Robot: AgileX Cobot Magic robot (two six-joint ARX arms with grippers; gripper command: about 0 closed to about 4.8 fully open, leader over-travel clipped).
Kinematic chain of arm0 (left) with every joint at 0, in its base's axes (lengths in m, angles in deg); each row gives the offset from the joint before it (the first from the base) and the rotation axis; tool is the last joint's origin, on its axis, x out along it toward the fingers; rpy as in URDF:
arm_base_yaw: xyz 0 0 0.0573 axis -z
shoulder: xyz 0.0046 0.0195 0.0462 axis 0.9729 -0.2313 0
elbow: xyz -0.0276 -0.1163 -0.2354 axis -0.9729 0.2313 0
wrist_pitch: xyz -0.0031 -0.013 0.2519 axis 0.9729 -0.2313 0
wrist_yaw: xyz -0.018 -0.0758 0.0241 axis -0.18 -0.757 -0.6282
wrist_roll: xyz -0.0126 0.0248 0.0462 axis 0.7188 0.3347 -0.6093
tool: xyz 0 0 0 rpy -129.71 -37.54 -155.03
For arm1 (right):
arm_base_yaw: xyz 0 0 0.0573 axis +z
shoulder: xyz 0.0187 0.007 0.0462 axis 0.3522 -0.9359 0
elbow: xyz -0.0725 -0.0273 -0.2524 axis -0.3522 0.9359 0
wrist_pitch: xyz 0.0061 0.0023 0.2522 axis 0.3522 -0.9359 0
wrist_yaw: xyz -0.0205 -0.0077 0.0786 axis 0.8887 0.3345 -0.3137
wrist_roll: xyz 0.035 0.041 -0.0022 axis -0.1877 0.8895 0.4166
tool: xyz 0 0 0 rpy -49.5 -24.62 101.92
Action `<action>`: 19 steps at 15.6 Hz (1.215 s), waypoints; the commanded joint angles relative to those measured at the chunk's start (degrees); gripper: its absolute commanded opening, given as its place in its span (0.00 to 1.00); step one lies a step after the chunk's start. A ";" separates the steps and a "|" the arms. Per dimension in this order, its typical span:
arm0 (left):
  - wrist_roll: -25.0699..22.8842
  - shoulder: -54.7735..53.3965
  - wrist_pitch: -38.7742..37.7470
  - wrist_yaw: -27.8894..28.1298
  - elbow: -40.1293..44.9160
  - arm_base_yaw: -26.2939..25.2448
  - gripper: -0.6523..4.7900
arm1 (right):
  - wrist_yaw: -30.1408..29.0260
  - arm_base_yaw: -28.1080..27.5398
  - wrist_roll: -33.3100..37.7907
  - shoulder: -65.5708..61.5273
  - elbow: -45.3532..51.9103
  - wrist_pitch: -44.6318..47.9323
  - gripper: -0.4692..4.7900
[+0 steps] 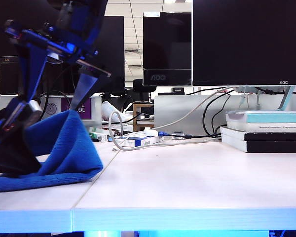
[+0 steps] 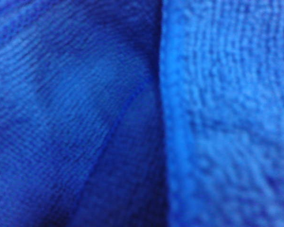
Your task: Wipe the table from right to left using the rag.
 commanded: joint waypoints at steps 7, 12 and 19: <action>0.02 -1.25 -1.51 8.90 0.57 1.36 0.11 | -3.80 -3.96 1.05 7.37 -2.14 7.08 0.87; 1.49 6.21 -1.20 4.20 0.52 1.44 0.11 | 5.22 -6.95 0.98 11.13 -10.95 7.17 0.11; 6.49 25.46 -7.78 8.28 -8.92 1.44 0.11 | 7.80 -11.10 1.01 13.33 -23.41 5.62 0.09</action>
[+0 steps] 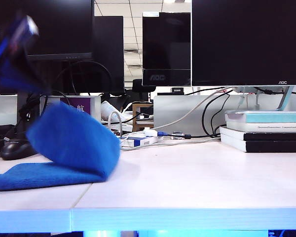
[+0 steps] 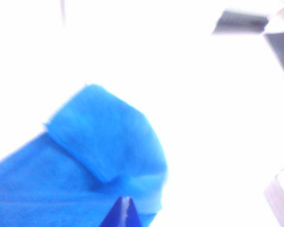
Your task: Wipe the table from right to left using the rag.
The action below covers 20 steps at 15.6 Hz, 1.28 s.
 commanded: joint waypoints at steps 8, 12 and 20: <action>0.15 20.61 -2.05 25.77 -8.55 1.36 0.11 | 8.48 -0.79 -5.29 3.56 -15.12 -9.01 0.09; 0.00 33.42 -2.71 34.42 -8.52 1.57 0.11 | 8.44 -0.72 -5.22 10.97 -15.98 -9.11 0.09; -1.27 53.53 -13.86 32.06 -5.05 1.57 0.11 | 8.68 -0.44 -4.00 25.53 -15.74 -9.16 0.09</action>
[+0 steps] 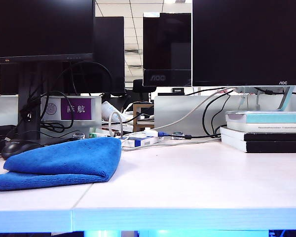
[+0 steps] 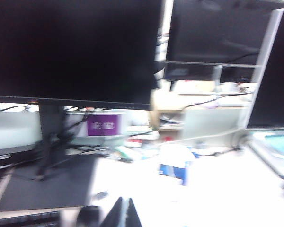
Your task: Wipe the table from right to left using the rag.
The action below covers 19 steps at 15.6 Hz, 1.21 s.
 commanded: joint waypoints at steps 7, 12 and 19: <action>-0.22 23.41 -4.79 1.38 17.53 -0.02 0.11 | -6.34 0.11 5.16 13.11 0.07 0.68 0.09; 0.39 23.45 8.59 5.46 33.99 -0.02 0.11 | -5.62 0.02 4.26 16.11 0.07 0.68 0.09; 3.69 23.47 15.02 6.51 48.61 -0.02 0.11 | -0.57 -0.04 3.41 18.80 0.13 0.68 0.09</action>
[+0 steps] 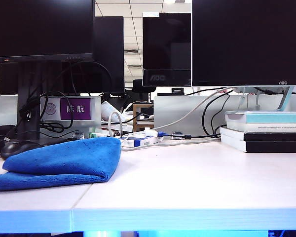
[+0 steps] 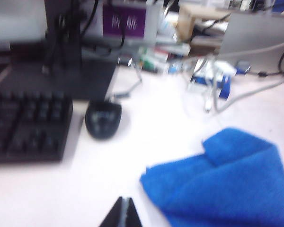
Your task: Wipe the table from right to left using the rag.
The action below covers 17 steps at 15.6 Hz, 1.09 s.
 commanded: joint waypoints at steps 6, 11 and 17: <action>0.04 0.04 3.76 2.12 6.14 -0.04 0.11 | 2.95 0.02 -3.13 0.92 0.00 0.72 0.09; 0.04 -0.02 3.23 1.20 6.29 -0.04 0.12 | 2.95 0.02 -12.44 1.20 -0.04 0.74 0.09; 0.04 -0.02 3.23 1.18 6.29 -0.04 0.12 | 6.40 -0.55 -10.91 2.71 -0.02 0.98 0.09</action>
